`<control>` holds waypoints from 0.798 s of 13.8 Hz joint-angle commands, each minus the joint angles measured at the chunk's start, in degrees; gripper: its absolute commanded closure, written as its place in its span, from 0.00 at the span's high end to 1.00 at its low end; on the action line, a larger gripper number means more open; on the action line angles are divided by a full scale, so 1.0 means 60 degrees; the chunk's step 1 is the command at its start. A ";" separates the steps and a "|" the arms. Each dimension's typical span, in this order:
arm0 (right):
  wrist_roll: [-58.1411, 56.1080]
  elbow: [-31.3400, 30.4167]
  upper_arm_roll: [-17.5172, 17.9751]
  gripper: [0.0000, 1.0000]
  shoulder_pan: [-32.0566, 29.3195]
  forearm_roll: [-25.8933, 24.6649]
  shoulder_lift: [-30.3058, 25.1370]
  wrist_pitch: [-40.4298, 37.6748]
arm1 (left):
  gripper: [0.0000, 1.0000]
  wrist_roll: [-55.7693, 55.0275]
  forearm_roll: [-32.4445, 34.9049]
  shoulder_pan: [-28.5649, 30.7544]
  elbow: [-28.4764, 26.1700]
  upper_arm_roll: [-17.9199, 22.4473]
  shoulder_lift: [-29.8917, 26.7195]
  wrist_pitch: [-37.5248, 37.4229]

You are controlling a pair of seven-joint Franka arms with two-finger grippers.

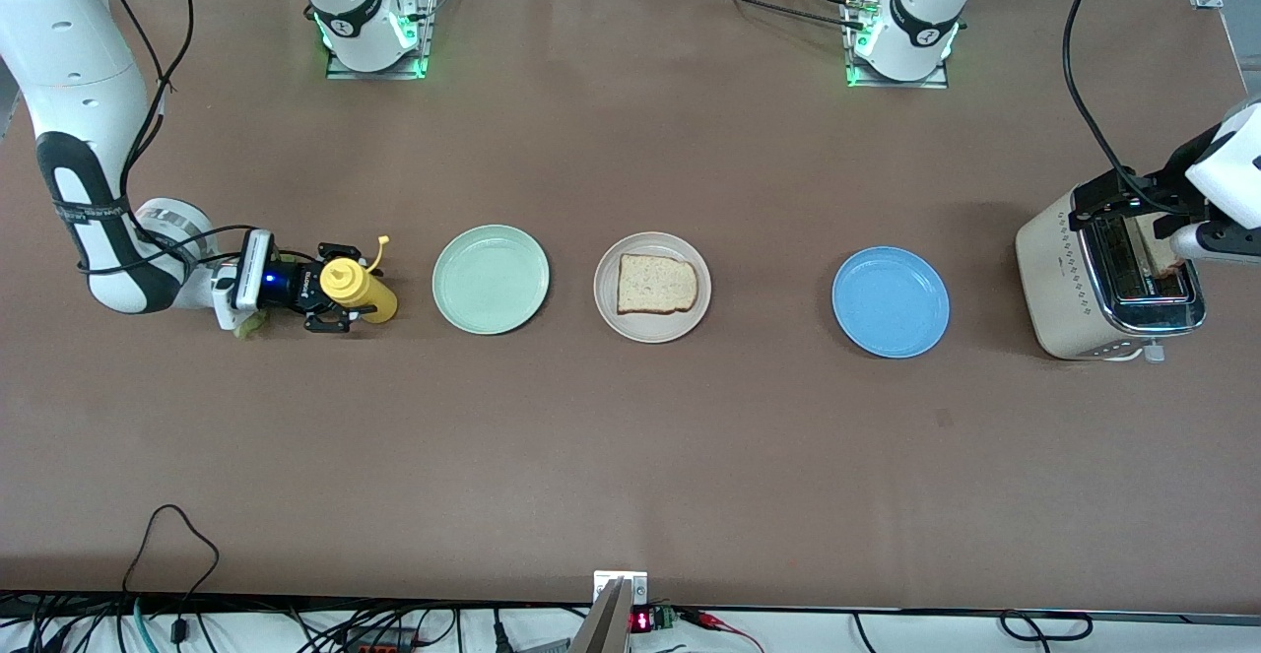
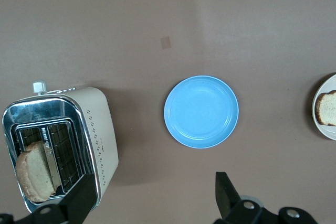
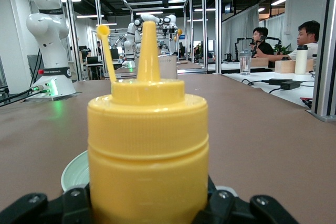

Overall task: Make sandwich in beige plate with both arms
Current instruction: 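Return the yellow bottle to the table and release it, then move the right gripper to the lettuce leaf and grasp it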

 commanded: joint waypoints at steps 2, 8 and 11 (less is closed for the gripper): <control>0.0591 0.0161 0.0160 1.00 -0.0616 -0.0140 0.0035 -0.0266 | 1.00 0.0098 -0.0144 0.0073 0.0337 -0.0010 0.0189 -0.0193; 0.1847 0.0176 0.0044 1.00 -0.1539 -0.1602 -0.0271 -0.0237 | 1.00 0.0084 -0.0144 0.0073 0.0337 -0.0010 0.0189 -0.0193; 0.3427 0.0351 -0.0644 1.00 -0.1293 -0.2277 -0.1031 0.0098 | 1.00 0.0084 -0.0144 0.0073 0.0337 -0.0010 0.0189 -0.0207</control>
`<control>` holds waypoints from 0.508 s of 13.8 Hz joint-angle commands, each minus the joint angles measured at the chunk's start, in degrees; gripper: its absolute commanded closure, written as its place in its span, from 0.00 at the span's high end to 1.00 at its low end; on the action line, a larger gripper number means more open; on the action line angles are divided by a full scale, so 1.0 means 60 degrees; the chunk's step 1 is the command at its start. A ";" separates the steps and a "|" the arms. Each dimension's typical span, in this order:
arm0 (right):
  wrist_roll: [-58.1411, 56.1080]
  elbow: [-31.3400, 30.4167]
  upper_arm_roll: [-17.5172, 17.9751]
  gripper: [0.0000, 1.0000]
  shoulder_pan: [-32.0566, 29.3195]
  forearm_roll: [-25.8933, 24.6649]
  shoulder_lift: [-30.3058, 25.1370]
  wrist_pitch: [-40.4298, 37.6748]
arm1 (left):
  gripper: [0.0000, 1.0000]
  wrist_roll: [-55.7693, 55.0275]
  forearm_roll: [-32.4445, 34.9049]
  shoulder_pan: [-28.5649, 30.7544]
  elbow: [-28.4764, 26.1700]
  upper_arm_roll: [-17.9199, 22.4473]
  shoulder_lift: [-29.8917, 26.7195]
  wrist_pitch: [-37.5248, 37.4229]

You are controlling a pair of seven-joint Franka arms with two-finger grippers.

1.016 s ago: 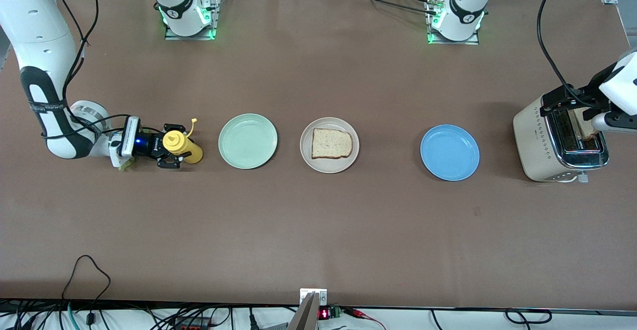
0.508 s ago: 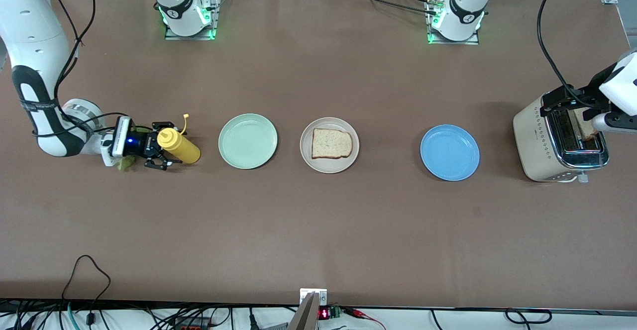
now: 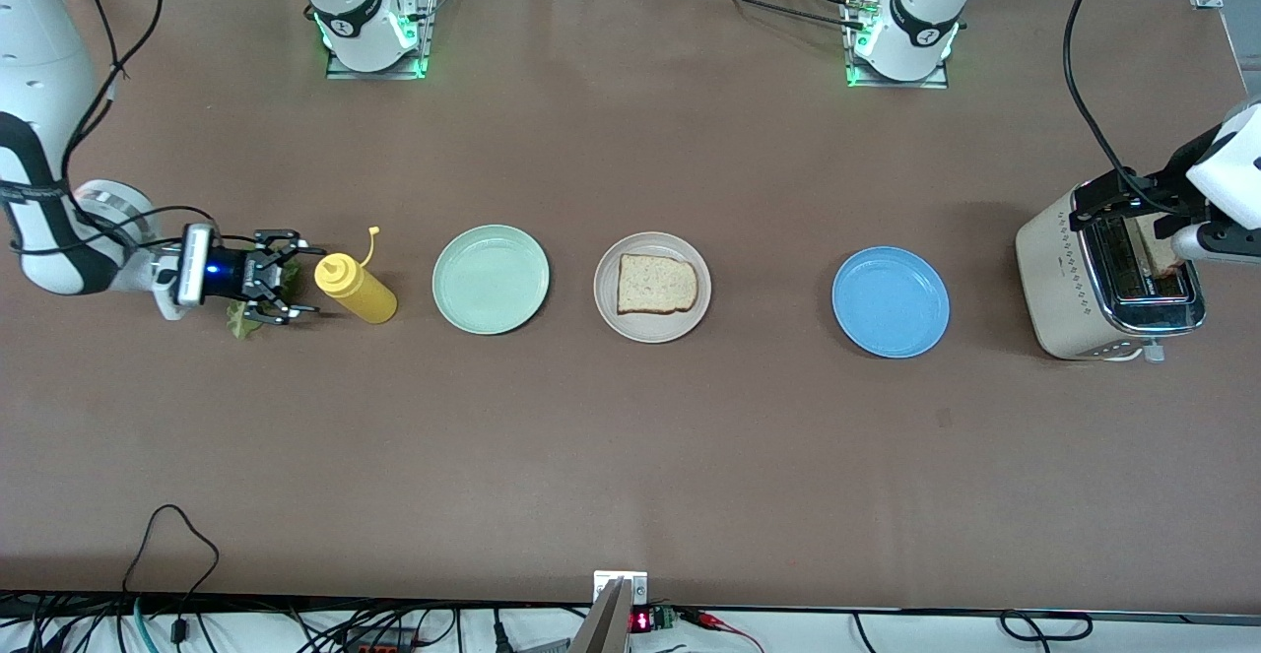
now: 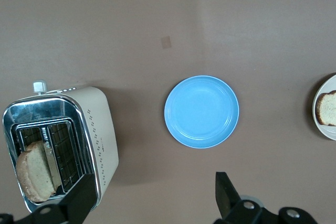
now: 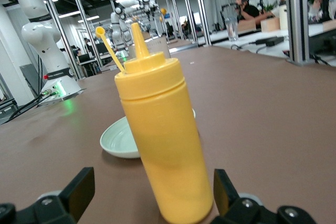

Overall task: Make sandwich in beige plate with both arms
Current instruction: 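Move the right gripper to the lettuce leaf and grasp it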

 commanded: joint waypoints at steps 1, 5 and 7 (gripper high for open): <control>0.1813 0.0094 -0.0400 1.00 0.0213 -0.0877 -0.1068 0.0607 | 1.00 0.0084 -0.0144 0.0058 0.0352 -0.0010 0.0180 -0.0207; 0.5034 0.0095 -0.0416 1.00 0.0535 -0.2853 -0.2693 0.2393 | 1.00 0.0069 -0.0144 0.0058 0.0352 -0.0010 0.0180 -0.0368; 0.7069 0.0080 -0.0416 1.00 0.0959 -0.4272 -0.3296 0.3565 | 1.00 0.0084 -0.0144 0.0058 0.0337 -0.0010 0.0180 -0.0383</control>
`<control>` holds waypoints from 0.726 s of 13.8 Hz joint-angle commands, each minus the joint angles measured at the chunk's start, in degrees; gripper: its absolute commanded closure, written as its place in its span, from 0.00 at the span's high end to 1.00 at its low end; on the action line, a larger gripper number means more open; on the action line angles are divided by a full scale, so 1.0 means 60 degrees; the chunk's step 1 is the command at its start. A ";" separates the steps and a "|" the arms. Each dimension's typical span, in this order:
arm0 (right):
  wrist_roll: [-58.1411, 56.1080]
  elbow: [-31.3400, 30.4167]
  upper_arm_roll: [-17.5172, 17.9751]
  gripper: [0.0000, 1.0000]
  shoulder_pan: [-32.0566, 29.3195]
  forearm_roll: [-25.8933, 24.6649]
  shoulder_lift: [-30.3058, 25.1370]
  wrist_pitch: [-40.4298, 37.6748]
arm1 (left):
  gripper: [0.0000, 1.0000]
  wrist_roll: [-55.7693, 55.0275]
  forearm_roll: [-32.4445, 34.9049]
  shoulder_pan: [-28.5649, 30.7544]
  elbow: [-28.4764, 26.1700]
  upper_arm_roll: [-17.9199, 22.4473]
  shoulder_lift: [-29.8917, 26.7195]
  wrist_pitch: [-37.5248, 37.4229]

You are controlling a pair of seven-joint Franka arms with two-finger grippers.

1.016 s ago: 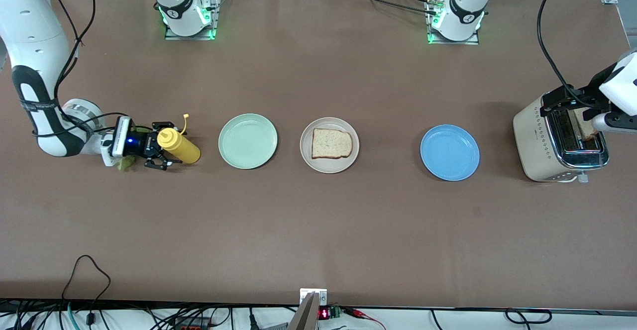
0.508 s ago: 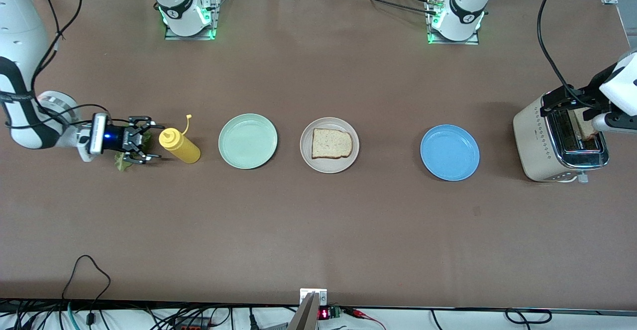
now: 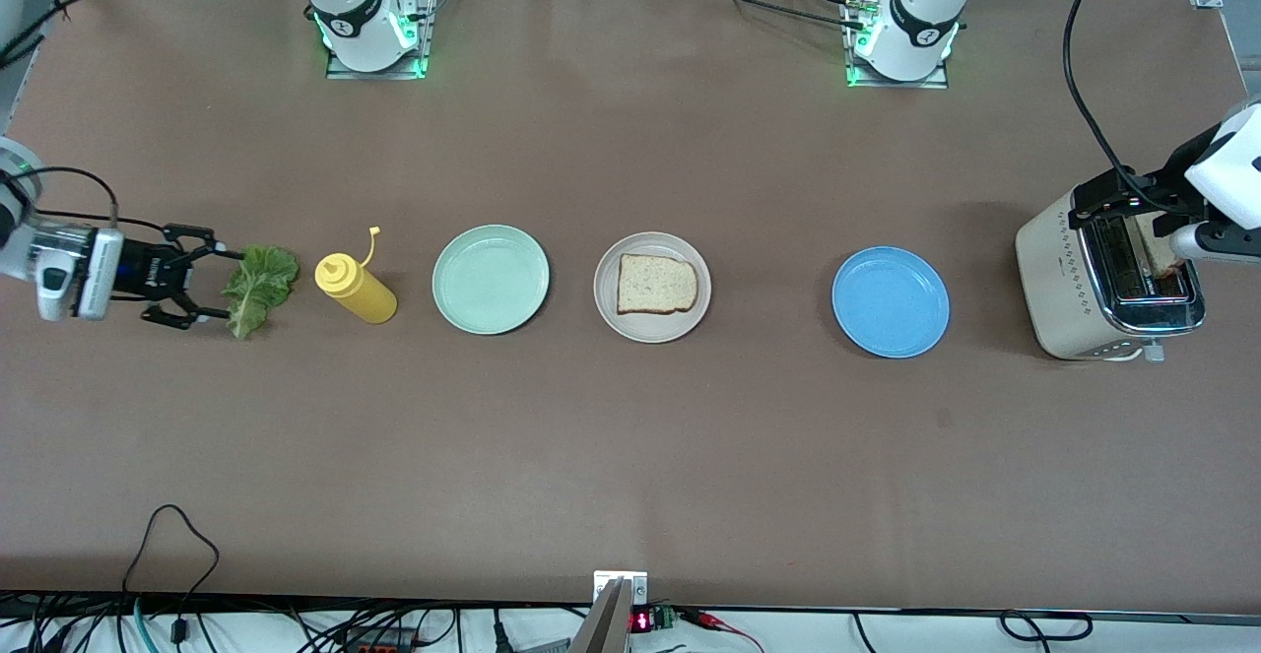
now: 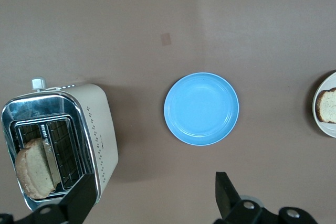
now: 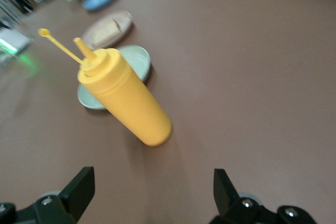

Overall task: Make sandwich in beige plate with both arms
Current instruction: 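Move the right gripper to the lettuce leaf and grasp it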

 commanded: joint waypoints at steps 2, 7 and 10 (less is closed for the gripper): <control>0.3590 -0.0290 -0.0096 1.00 0.0828 -0.2279 -0.0838 0.1718 | 1.00 0.0099 -0.0144 0.0055 0.0349 -0.0011 0.0176 -0.0251; 0.8671 -0.0422 -0.0081 1.00 0.1473 -0.4888 -0.0692 0.3183 | 1.00 0.0099 -0.0144 0.0055 0.0349 -0.0011 0.0176 -0.0251; 1.1414 -0.0422 -0.0081 1.00 0.1956 -0.6353 -0.0371 0.3579 | 1.00 0.0099 -0.0144 0.0055 0.0349 -0.0011 0.0176 -0.0251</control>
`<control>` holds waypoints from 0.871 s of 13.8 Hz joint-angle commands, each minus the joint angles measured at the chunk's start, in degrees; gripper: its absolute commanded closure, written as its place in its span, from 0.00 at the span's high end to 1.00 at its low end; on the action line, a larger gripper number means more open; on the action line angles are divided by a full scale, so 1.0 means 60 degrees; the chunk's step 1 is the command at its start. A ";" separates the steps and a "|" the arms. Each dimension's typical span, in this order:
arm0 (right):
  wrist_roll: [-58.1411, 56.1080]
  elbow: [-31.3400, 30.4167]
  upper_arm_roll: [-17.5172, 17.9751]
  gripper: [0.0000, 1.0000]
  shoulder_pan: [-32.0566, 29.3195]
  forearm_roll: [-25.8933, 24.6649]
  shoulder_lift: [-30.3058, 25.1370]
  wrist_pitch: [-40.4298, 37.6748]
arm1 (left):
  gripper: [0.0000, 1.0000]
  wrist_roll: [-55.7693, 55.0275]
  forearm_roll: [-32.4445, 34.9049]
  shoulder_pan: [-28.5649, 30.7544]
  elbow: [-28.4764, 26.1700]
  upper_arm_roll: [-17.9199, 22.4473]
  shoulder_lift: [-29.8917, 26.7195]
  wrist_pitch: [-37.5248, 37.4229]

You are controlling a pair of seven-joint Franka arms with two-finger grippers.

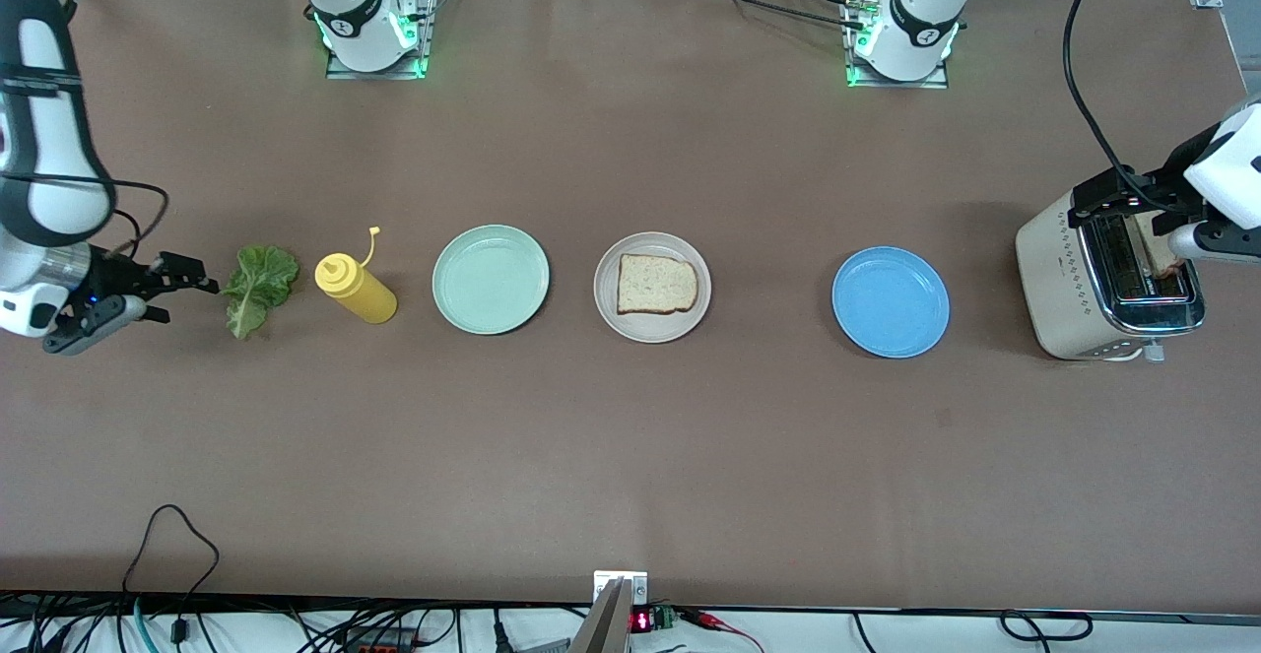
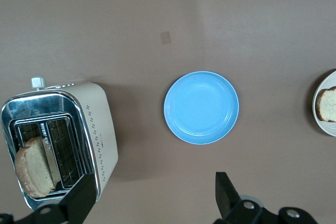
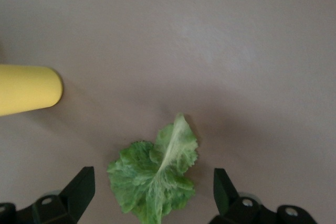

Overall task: Make sandwich in beige plate with both arms
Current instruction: 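Move the right gripper to the lettuce leaf and grasp it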

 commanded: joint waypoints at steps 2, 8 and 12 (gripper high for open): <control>0.2096 -0.0083 -0.0084 1.00 0.0337 -0.1398 0.0731 0.0920 | 1.00 0.0084 -0.0144 0.0055 0.0348 -0.0011 0.0175 -0.0223; 0.3692 -0.0083 -0.0084 1.00 0.0556 -0.1399 0.1349 0.1612 | 1.00 0.0084 -0.0144 0.0040 0.0348 -0.0011 0.0175 -0.0223; 0.3914 -0.0112 -0.0084 0.91 0.0557 -0.1443 0.1583 0.1948 | 1.00 0.0069 -0.0085 -0.0048 0.0363 -0.0011 0.0175 -0.0223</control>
